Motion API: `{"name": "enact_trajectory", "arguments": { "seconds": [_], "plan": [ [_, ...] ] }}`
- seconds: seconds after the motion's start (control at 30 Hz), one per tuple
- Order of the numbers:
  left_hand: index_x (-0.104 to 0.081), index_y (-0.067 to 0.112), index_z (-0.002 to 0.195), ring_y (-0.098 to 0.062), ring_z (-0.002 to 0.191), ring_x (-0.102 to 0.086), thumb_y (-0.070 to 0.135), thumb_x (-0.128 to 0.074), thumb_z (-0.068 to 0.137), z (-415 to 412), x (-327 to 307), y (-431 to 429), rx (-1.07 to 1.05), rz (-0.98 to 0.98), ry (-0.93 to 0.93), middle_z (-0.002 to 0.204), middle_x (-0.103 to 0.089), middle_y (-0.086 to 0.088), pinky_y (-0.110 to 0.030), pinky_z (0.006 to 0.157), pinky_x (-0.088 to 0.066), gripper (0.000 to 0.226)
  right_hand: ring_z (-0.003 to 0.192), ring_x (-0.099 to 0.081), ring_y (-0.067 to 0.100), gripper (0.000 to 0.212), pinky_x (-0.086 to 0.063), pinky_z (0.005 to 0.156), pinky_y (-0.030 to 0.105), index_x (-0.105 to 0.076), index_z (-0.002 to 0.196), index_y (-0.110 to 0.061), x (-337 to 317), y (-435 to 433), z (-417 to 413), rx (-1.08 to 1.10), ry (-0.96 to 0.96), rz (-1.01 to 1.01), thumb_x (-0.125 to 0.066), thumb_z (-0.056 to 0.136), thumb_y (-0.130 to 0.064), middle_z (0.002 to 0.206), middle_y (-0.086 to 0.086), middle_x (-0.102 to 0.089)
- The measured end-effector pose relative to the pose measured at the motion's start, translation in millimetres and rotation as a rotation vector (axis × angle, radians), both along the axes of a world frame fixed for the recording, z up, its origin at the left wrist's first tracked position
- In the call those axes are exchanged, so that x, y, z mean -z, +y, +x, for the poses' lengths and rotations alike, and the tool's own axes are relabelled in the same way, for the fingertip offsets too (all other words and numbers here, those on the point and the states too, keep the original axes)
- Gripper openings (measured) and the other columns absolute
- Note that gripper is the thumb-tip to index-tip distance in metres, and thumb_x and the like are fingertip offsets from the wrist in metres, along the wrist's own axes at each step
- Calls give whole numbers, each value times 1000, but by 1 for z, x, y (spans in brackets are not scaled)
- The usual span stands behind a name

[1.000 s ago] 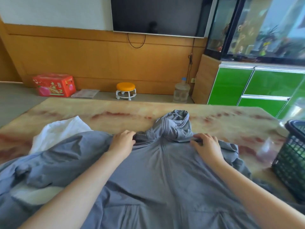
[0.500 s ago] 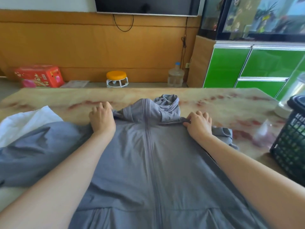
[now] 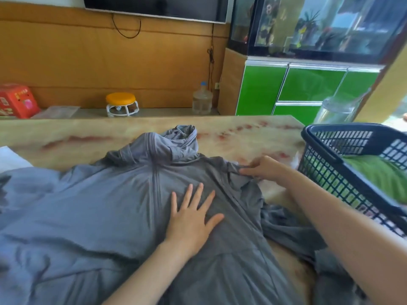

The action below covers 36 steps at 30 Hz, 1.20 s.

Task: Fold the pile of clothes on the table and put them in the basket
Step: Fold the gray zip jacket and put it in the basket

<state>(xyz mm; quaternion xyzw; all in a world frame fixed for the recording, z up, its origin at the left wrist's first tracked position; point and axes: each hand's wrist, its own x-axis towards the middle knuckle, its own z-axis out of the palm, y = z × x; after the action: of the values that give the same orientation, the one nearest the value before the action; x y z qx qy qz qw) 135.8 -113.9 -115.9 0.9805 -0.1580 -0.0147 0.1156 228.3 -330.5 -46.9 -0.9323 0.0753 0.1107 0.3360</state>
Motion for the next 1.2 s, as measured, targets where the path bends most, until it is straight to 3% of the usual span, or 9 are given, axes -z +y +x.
{"name": "enact_trajectory", "arguments": {
  "seconds": [0.07,0.17,0.3,0.4,0.47,0.6,0.77,1.0,1.2],
  "plan": [
    [14,43,143,-15,143,20,73,27,67,0,9,-2,-22,42,-81,156,18,10,-50,115,11,82,68,-52,17,25,-39,60,27,-63,70,-6,0,0,-1,-3,-106,74,-71,83,-26,68,4,-56],
    [11,41,145,-11,144,16,75,31,61,1,11,0,-37,-7,-91,157,14,10,-46,115,11,93,86,-58,26,26,-43,73,31,-65,91,-2,-1,-3,5,298,-398,157,-68,85,-27,86,9,-61],
    [10,39,146,-6,143,15,77,34,56,1,6,0,-35,-70,-79,157,12,9,-42,117,9,101,93,-58,30,13,-41,73,33,-56,101,-10,-6,-3,10,446,-627,-131,-55,92,-19,102,9,-62],
    [3,38,148,-7,143,15,77,32,57,1,6,-2,-45,-40,-93,157,10,10,-42,117,10,102,93,-59,33,15,-41,70,32,-60,100,-8,10,-1,20,232,-443,-407,-49,89,-6,110,12,-56],
    [5,41,147,-11,144,17,77,33,57,1,8,-4,-39,16,-94,157,13,10,-43,116,11,101,105,-55,33,22,-45,81,34,-62,109,-8,21,-3,26,199,-234,-358,-52,90,-11,120,12,-56],
    [8,48,144,-16,142,22,81,14,68,13,2,-6,-26,54,35,156,19,9,-53,113,15,83,120,-47,30,47,-41,95,35,-49,130,-15,16,-3,34,80,-208,-166,-59,89,-35,123,7,-57],
    [6,49,144,-24,142,23,77,-3,79,34,-1,-18,-77,80,61,156,17,8,-65,108,12,72,91,-60,21,39,-47,72,26,-71,98,-6,0,-6,39,-114,5,-151,-74,78,-39,94,5,-66],
    [-5,42,148,-19,144,15,76,-5,79,34,5,-21,-109,-26,-22,158,4,10,-59,112,11,77,85,-53,17,23,-40,72,25,-64,82,-13,5,26,54,-253,-11,-55,-79,74,-29,79,-2,-58],
    [-17,34,148,-17,146,5,69,-11,88,35,8,-20,-199,-137,-191,158,-9,3,-52,114,9,70,97,-59,29,29,-43,77,32,-60,101,-11,14,33,66,163,-457,-182,-70,80,-28,105,9,-63]
  ]
}}
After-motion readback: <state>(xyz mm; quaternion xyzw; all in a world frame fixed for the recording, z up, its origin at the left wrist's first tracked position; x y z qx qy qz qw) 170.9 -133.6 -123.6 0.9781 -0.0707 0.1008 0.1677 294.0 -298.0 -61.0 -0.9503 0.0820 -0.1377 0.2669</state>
